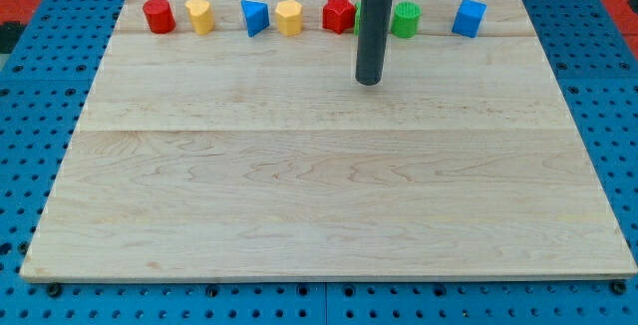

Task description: Slide the blue cube to the center

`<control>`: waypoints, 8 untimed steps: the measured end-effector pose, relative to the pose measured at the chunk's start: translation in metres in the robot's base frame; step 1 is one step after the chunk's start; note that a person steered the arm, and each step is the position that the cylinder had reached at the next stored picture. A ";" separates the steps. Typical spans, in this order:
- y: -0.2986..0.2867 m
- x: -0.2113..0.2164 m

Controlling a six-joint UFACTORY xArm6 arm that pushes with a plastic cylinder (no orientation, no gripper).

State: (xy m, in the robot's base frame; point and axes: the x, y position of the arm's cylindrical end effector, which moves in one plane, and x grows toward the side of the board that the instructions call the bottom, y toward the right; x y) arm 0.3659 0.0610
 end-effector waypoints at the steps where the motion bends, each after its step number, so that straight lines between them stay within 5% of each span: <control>1: 0.106 -0.016; 3: 0.249 -0.124; 8: 0.231 -0.115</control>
State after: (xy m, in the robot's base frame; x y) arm 0.2509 0.2922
